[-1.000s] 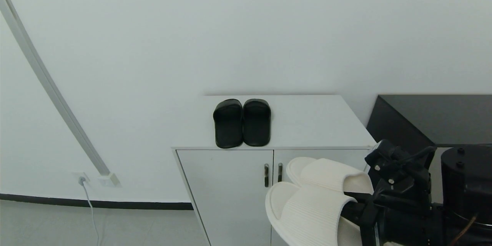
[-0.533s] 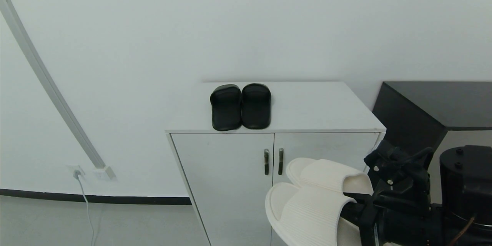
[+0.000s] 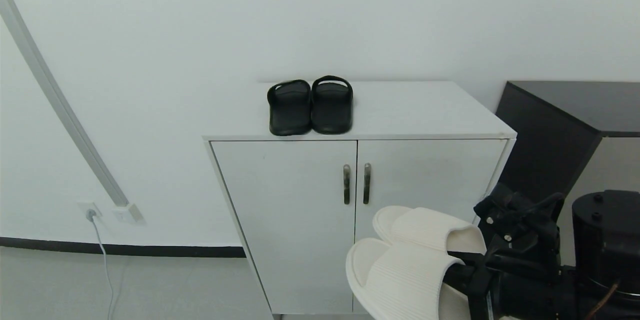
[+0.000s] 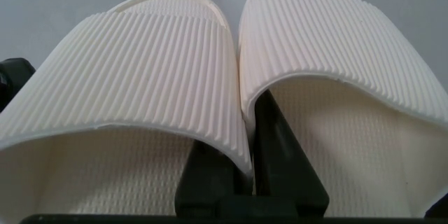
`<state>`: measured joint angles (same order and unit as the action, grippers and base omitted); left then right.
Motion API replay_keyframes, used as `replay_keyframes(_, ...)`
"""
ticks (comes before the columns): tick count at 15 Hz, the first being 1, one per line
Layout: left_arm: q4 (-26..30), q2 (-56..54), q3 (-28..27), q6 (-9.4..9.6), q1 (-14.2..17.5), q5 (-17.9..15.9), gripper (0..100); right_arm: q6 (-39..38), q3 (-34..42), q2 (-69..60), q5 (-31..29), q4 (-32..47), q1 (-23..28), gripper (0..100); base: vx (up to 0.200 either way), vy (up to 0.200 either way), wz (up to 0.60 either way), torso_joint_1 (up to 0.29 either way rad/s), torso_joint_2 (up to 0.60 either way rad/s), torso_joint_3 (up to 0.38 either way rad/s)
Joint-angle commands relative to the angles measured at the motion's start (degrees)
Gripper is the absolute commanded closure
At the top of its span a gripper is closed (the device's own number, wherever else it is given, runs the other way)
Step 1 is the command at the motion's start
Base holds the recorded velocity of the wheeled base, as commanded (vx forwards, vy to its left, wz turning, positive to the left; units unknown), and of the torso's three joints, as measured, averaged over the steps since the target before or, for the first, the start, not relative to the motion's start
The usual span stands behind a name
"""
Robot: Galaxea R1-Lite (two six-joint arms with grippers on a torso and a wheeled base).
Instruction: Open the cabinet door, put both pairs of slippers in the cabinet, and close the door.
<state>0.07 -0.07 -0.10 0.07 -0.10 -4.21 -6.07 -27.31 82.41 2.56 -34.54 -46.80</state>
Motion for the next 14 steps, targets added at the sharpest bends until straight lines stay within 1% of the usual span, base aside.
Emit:
replay_keyframes(1, 0.0, 0.1, 0.0, 0.01, 0.0, 0.0, 0, 0.0, 0.1, -0.1, 0.0, 0.0, 0.0, 100, 0.000, 0.000, 0.00, -0.163, 0.49, 0.310)
replay_keyframes(7, 0.0, 0.1, 0.0, -0.07, 0.0, 0.0, 0, 0.5, 0.5, -0.2, 0.1, 0.0, 0.0, 100, 0.000, 0.000, 0.00, -0.148, 0.48, 0.328)
replay_keyframes(11, 0.0, 0.1, 0.0, -0.07, 0.0, 0.1, 0, 1.1, 0.7, -0.3, 0.1, 0.0, 0.0, 100, 0.000, 0.000, 0.00, -0.099, 0.46, 0.348)
replay_keyframes(14, 0.0, 0.1, 0.0, -0.07, 0.0, 0.1, 0, 1.1, 0.9, -0.2, 0.1, 0.0, 0.0, 100, 0.000, 0.000, 0.00, -0.050, 0.44, 0.377)
